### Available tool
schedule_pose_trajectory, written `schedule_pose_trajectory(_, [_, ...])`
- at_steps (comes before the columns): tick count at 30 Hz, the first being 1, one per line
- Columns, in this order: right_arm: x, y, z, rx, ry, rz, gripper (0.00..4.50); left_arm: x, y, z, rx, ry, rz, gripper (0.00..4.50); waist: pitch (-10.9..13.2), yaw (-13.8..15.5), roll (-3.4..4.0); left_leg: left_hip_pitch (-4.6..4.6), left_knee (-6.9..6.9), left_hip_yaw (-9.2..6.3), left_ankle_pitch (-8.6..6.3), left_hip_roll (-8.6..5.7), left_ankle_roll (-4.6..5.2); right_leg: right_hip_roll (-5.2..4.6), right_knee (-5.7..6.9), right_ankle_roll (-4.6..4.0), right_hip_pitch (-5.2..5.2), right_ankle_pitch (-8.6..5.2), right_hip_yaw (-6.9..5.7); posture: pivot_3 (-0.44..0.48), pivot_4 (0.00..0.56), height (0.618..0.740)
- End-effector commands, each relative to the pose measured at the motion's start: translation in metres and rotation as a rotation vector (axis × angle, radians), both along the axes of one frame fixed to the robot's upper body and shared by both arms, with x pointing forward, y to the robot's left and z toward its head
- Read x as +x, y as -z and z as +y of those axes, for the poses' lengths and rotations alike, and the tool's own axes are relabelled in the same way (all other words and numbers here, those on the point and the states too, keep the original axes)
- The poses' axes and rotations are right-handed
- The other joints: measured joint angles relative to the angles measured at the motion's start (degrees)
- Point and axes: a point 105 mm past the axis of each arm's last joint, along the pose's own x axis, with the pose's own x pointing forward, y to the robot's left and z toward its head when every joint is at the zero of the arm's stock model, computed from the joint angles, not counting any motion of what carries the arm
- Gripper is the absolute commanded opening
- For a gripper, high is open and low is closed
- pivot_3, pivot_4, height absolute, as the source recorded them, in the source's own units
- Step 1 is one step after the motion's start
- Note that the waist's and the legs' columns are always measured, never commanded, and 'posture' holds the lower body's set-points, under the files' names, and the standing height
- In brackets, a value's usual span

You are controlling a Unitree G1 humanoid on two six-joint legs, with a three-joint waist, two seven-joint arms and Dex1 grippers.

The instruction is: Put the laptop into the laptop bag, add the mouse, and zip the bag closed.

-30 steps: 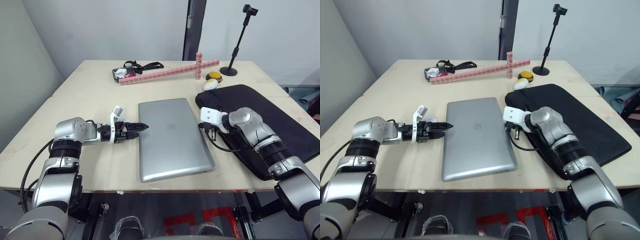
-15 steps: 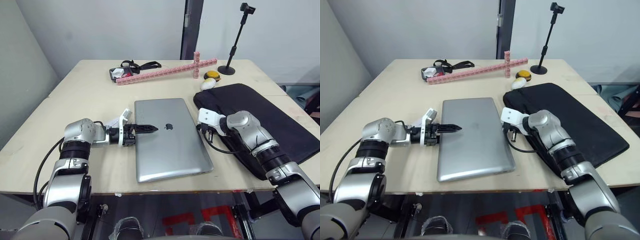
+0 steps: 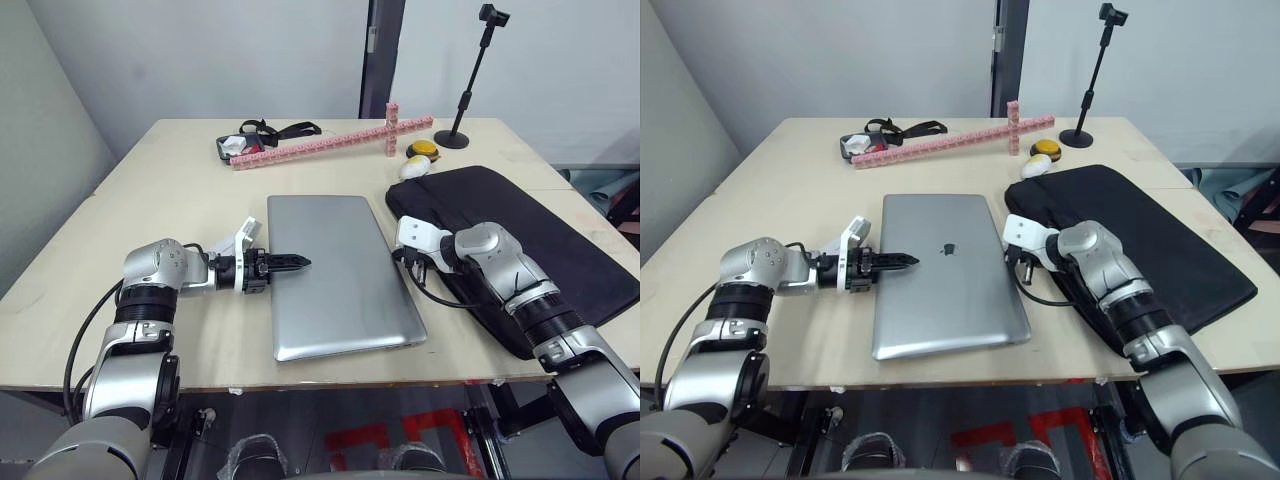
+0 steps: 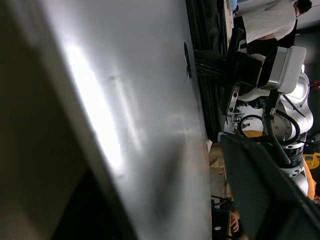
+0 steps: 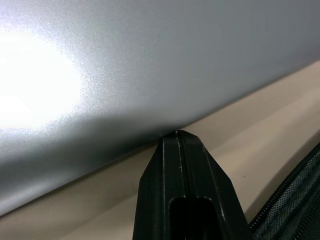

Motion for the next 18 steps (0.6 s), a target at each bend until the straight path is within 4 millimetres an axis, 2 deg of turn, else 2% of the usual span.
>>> schedule_pose_trajectory(1, [0.0, -0.014, 0.004, 0.051, -0.009, -0.046, 0.0, 0.002, -0.023, 0.0, -0.049, 0.001, -0.08, 1.14, 0.0, -0.1, 0.0, 0.0, -0.02, 0.0, 0.0, 0.0, 0.0, 0.0, -0.02, 0.0, 0.0, 0.0, -0.01, 0.0, 0.15, 0.74])
schedule_pose_trajectory(3, [-0.001, -0.016, 0.0, 0.068, 0.002, -0.052, 0.0, 0.001, -0.027, 0.0, -0.071, -0.006, -0.08, 0.45, 0.0, 0.0, -0.02, -0.01, -0.06, 0.0, 0.0, 0.0, -0.01, 0.0, -0.05, 0.0, 0.0, 0.0, -0.02, 0.0, 0.15, 0.74])
schedule_pose_trajectory(4, [-0.002, -0.02, -0.001, 0.086, 0.012, -0.056, 0.0, -0.001, -0.029, 0.0, -0.079, -0.002, -0.08, 0.37, 0.0, 0.0, -0.03, -0.02, -0.08, 0.02, 0.01, 0.0, -0.02, 0.01, -0.08, 0.01, 0.0, 0.01, -0.03, 0.0, 0.15, 0.74])
schedule_pose_trajectory(7, [-0.004, -0.033, -0.008, 0.145, 0.042, -0.076, 0.0, -0.008, -0.033, -0.004, -0.098, 0.002, -0.078, 0.3, 0.1, 0.1, -0.01, -0.05, -0.12, 0.02, 0.01, 0.0, -0.03, 0.01, -0.14, 0.01, -0.01, 0.01, -0.04, 0.0, 0.15, 0.74])
schedule_pose_trajectory(11, [-0.006, -0.073, -0.017, 0.342, 0.137, -0.146, 0.0, -0.017, -0.042, -0.009, -0.184, 0.024, -0.107, 0.3, 0.2, 0.2, -0.02, -0.06, -0.17, 0.02, 0.01, 0.0, -0.03, 0.0, -0.21, 0.04, -0.01, 0.02, -0.05, 0.0, 0.15, 0.74])
schedule_pose_trajectory(13, [-0.01, -0.089, -0.029, 0.393, 0.188, -0.182, 0.0, -0.025, -0.042, -0.011, -0.177, 0.057, -0.112, 0.3, 0.2, 0.6, -0.02, -0.07, -0.2, 0.02, 0.04, 0.0, -0.08, 0.01, -0.23, 0.07, -0.03, 0.04, -0.05, 0.0, 0.15, 0.74])
schedule_pose_trajectory(15, [-0.017, -0.095, -0.042, 0.397, 0.233, -0.201, 0.54, -0.029, -0.043, -0.012, -0.197, 0.055, -0.12, 0.3, 0.2, 1.0, -0.02, -0.07, -0.26, 0.02, 0.16, 0.0, -0.32, 0.01, -0.29, 0.08, -0.03, 0.04, -0.07, 0.0, 0.15, 0.74])
schedule_pose_trajectory(18, [-0.032, -0.087, -0.051, 0.371, 0.255, -0.163, 1.51, -0.03, -0.05, -0.013, -0.297, 0.041, -0.105, 0.3, 0.2, 1.5, -0.03, -0.09, -0.35, 0.02, 0.17, -0.01, -0.34, 0.01, -0.44, 0.12, 0.0, 0.07, -0.1, 0.0, 0.15, 0.74])
